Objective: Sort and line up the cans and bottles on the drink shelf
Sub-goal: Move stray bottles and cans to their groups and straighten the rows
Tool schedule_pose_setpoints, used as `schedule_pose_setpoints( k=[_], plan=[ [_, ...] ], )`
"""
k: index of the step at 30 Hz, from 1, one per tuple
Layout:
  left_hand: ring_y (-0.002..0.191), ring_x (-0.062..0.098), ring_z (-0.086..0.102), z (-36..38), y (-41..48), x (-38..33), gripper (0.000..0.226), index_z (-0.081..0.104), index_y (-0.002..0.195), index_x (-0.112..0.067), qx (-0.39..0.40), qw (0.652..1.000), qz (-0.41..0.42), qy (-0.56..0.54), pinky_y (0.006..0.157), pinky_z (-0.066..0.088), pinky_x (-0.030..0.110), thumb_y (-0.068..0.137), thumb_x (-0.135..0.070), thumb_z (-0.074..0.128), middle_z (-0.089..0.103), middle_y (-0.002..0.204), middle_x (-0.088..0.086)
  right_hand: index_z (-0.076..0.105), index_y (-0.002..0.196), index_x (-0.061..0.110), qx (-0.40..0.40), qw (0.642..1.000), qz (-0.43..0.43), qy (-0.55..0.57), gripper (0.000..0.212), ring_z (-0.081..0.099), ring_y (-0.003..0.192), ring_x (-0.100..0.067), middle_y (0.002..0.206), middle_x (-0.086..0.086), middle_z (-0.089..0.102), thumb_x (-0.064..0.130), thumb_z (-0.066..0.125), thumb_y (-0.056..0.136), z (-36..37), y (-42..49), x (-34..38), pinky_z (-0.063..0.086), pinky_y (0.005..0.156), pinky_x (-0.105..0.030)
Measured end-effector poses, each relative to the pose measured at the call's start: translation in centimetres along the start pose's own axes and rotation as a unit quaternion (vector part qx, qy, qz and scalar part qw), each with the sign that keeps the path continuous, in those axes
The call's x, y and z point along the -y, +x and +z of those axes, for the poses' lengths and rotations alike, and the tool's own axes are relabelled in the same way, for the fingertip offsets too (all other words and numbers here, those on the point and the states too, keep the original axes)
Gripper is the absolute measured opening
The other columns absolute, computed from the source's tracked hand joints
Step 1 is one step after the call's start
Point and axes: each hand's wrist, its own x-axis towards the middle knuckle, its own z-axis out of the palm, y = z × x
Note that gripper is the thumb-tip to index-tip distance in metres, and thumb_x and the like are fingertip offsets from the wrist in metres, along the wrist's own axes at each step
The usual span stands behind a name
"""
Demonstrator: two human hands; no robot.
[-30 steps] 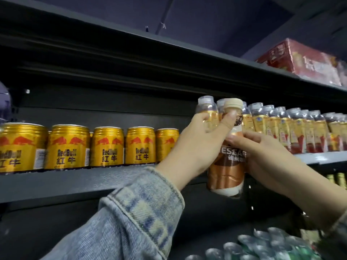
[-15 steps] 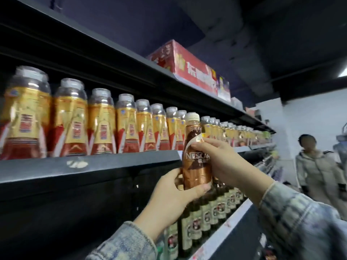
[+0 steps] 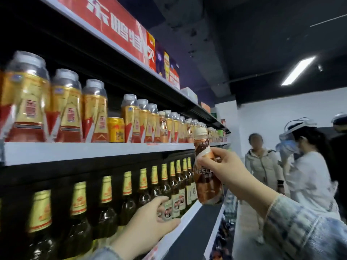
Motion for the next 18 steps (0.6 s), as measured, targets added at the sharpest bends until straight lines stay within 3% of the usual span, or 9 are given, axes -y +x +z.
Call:
schedule_pose_setpoints(
  k=[6, 9, 13, 18],
  plan=[
    [0.103, 0.006, 0.055, 7.3, 19.4, -1.0, 0.052, 0.049, 0.132, -0.028, 0.031, 0.994, 0.055, 0.088, 0.092, 0.045, 0.019, 0.085, -0.045, 0.061, 0.054, 0.112, -0.012, 0.068, 0.084, 0.002, -0.05, 0.996, 0.003, -0.07, 0.014, 0.063, 0.071, -0.019, 0.08, -0.015, 0.071, 0.016, 0.065, 0.083, -4.8, 11.8, -12.7, 0.051, 0.065, -0.026],
    [0.107, 0.008, 0.054, 11.6, 29.2, -3.0, 0.05, 0.051, 0.132, -0.023, 0.055, 0.99, 0.074, 0.102, 0.091, 0.043, 0.018, 0.087, -0.043, 0.058, 0.056, 0.124, -0.007, 0.066, 0.084, 0.0, -0.071, 0.993, 0.005, -0.099, 0.016, 0.062, 0.069, -0.02, 0.083, -0.02, 0.07, 0.015, 0.064, 0.082, -8.3, 18.0, -17.8, 0.05, 0.067, -0.029],
    [0.102, 0.011, 0.055, 18.0, 40.7, -4.2, 0.05, 0.054, 0.13, -0.023, 0.086, 0.987, 0.081, 0.104, 0.089, 0.046, 0.022, 0.085, -0.046, 0.059, 0.057, 0.121, -0.005, 0.066, 0.083, 0.006, -0.101, 0.986, 0.006, -0.13, 0.011, 0.067, 0.076, -0.024, 0.081, -0.012, 0.071, 0.017, 0.063, 0.083, -13.0, 26.0, -24.9, 0.052, 0.067, -0.03],
    [0.109, 0.013, 0.056, 25.4, 53.4, -4.3, 0.042, 0.058, 0.124, -0.02, 0.06, 0.986, 0.09, 0.13, 0.094, 0.046, 0.025, 0.087, -0.04, 0.059, 0.059, 0.124, -0.003, 0.066, 0.09, 0.003, -0.147, 0.98, -0.015, -0.132, 0.016, 0.067, 0.08, -0.028, 0.086, -0.016, 0.07, 0.017, 0.063, 0.083, -18.4, 36.0, -35.5, 0.055, 0.068, -0.033]
  ],
)
